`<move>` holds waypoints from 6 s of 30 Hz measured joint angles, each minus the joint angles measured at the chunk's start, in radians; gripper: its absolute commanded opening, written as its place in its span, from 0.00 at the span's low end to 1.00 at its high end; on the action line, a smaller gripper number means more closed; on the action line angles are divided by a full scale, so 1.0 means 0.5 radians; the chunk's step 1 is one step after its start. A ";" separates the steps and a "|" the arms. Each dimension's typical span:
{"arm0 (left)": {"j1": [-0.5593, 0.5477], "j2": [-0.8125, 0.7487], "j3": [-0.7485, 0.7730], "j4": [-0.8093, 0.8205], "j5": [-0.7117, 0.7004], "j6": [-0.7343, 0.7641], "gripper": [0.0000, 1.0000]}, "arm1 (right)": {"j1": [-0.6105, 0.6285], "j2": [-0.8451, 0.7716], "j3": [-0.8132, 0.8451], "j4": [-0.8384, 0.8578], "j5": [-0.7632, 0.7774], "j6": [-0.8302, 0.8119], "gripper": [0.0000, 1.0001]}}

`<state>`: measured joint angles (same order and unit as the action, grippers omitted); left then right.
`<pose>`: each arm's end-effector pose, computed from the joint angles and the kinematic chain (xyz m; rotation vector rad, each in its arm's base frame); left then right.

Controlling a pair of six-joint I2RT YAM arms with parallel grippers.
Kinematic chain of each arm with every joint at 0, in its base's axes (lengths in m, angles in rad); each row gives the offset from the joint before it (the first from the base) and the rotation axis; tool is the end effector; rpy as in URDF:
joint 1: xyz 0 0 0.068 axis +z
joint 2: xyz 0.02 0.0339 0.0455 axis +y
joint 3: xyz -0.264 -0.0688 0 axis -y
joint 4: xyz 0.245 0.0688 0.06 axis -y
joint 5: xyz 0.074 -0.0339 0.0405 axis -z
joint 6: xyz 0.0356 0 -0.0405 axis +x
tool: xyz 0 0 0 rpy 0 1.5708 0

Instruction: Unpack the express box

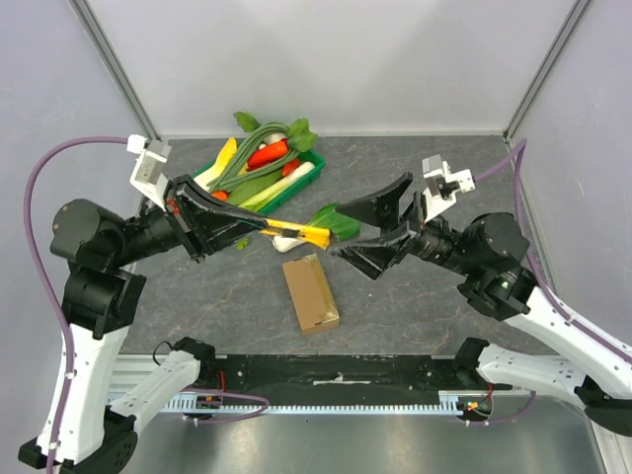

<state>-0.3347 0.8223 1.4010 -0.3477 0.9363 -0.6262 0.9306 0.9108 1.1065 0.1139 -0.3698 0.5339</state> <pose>0.0900 -0.0616 0.5129 0.6544 1.4559 -1.3883 0.1025 0.1592 0.4612 -0.6234 1.2933 1.4671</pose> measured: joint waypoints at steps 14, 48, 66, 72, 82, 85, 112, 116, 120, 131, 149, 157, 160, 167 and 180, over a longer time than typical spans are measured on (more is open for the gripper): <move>-0.001 -0.080 -0.412 0.989 -0.404 -0.676 0.02 | 0.002 0.497 -0.047 1.151 0.152 0.625 0.79; 0.000 -0.047 -0.328 0.895 -0.546 -0.578 0.02 | 0.006 0.780 0.403 0.938 0.001 0.817 0.38; 0.000 -0.089 -0.317 0.749 -0.561 -0.510 0.67 | 0.012 0.776 0.384 0.935 0.002 0.864 0.00; -0.001 -0.073 -0.249 0.387 -0.588 -0.357 0.95 | 0.006 0.647 0.314 0.554 0.190 0.719 0.00; -0.001 0.090 -0.485 -0.333 -0.951 -0.194 0.96 | -0.004 0.177 -0.033 -0.306 0.945 0.186 0.00; 0.000 0.187 -0.859 -0.334 -1.038 -0.204 0.96 | -0.008 0.134 -0.185 -0.440 1.121 0.068 0.00; -0.134 1.144 -1.569 0.089 -0.987 -0.495 0.70 | 0.079 0.341 -0.982 -0.045 1.316 0.048 0.00; -0.134 1.255 -1.492 0.072 -0.917 -0.512 0.55 | 0.126 0.398 -0.982 0.002 1.341 0.031 0.00; -0.142 1.322 -1.450 0.082 -0.853 -0.546 0.41 | 0.214 0.491 -0.980 0.011 1.419 0.007 0.00; -0.147 1.292 -1.540 0.231 -0.836 -0.790 0.33 | 0.314 0.656 -0.872 -0.039 1.655 -0.016 0.00; -0.156 1.340 -1.513 0.230 -0.826 -0.867 0.22 | 0.298 0.889 -0.765 0.113 1.765 -0.213 0.00; -0.156 1.341 -1.513 0.230 -0.824 -0.866 0.21 | 0.290 0.900 -0.737 0.117 1.752 -0.214 0.00; -0.156 1.344 -1.513 0.230 -0.823 -0.866 0.20 | 0.288 0.927 -0.730 0.115 1.736 -0.213 0.00; -0.154 1.356 -1.508 0.229 -0.817 -0.866 0.20 | 0.277 0.967 -0.714 0.101 1.731 -0.208 0.00; -0.154 1.379 -1.495 0.230 -0.800 -0.866 0.19 | 0.271 0.993 -0.700 0.098 1.739 -0.213 0.00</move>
<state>-0.4118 1.5120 0.6537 -0.2325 0.5365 -1.0592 1.0660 1.4075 0.7563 0.1627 0.4995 0.4274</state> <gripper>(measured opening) 0.417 0.210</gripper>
